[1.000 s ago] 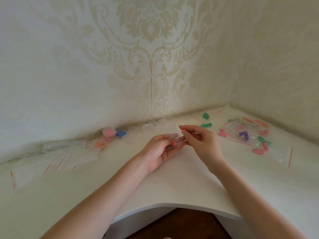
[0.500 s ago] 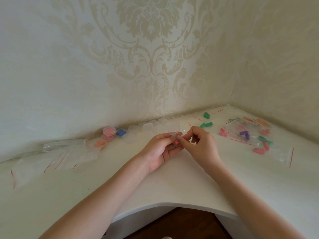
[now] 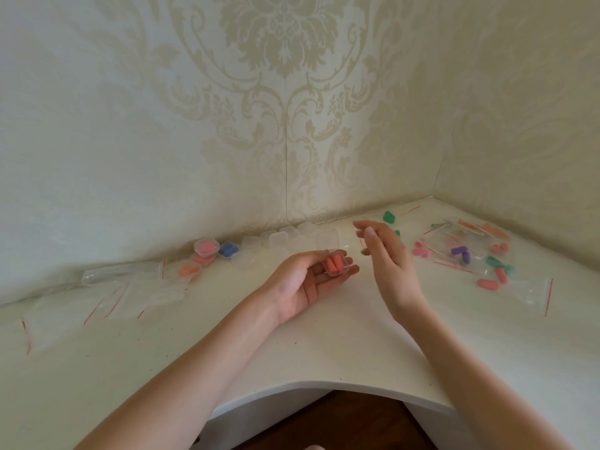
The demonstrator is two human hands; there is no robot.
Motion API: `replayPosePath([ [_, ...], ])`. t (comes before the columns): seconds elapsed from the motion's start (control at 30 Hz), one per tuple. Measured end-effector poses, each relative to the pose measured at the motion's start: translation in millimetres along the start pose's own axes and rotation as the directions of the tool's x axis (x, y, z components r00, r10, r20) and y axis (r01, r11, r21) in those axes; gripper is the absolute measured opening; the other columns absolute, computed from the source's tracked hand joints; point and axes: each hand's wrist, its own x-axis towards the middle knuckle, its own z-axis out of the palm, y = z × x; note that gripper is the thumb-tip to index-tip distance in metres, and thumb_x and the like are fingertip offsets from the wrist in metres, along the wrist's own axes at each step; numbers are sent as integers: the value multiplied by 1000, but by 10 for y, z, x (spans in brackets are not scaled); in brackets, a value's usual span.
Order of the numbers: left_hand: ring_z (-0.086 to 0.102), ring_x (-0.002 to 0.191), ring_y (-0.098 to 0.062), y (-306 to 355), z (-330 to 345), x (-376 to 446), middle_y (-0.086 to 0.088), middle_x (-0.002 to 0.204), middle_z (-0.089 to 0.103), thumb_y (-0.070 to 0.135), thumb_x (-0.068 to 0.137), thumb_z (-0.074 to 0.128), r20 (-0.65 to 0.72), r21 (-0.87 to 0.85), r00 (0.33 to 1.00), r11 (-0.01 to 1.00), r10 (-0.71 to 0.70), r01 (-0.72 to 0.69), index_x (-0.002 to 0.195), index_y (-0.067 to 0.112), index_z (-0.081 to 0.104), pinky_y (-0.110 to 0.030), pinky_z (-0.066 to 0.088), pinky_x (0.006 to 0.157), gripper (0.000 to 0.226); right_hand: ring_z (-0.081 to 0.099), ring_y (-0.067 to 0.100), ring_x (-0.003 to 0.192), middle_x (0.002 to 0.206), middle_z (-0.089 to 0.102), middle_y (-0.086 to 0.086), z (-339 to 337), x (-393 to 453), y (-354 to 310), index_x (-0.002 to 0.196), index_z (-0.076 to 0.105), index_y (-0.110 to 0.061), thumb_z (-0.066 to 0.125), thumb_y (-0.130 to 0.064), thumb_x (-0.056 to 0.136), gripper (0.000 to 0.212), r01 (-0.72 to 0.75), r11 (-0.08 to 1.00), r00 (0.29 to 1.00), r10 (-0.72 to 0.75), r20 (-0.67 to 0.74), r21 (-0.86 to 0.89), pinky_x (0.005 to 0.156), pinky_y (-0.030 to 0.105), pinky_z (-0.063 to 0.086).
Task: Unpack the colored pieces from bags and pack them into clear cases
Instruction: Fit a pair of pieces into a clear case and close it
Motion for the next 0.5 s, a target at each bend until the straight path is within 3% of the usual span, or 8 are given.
replayPosePath([
  [0.1,62,106,-41,14,1,-15,-29,111,62,9,90,38,48,-61,998,997,-40,43,120,-15,53,-36,55,87,41,54,-10,102,121,58,-16,6,-21,-10,128,56,-27,33,-33,103,34,-51,995,985,36,172,83,78,7,43],
  [0.27,59,112,-41,50,-45,-22,-31,121,57,29,92,44,62,-119,998,992,-25,32,121,-14,52,-36,51,93,53,55,-8,96,110,64,-7,25,-14,-6,86,69,-16,35,-36,102,42,-34,994,982,15,187,99,82,13,41],
  [0.37,64,107,-29,21,-50,20,-22,119,63,5,91,54,35,13,999,999,40,-40,130,-9,46,-30,55,88,42,57,-11,86,102,64,-5,35,-9,9,78,67,-17,49,-20,98,27,-8,1000,988,6,155,15,73,8,41],
  [0.43,65,104,-24,-16,-61,46,-22,119,62,-5,90,53,20,130,996,988,83,-85,131,-4,48,-27,55,86,41,59,-3,92,103,64,-12,39,5,60,86,64,-25,59,-19,92,10,15,997,987,-3,162,-73,75,16,46],
  [0.5,64,103,-23,-35,-69,36,-25,122,61,-4,93,51,24,190,996,977,90,-93,128,-2,51,-26,56,82,35,62,6,93,104,64,-13,44,5,104,98,60,-27,63,-15,89,16,-5,999,980,15,199,-52,77,19,51],
])
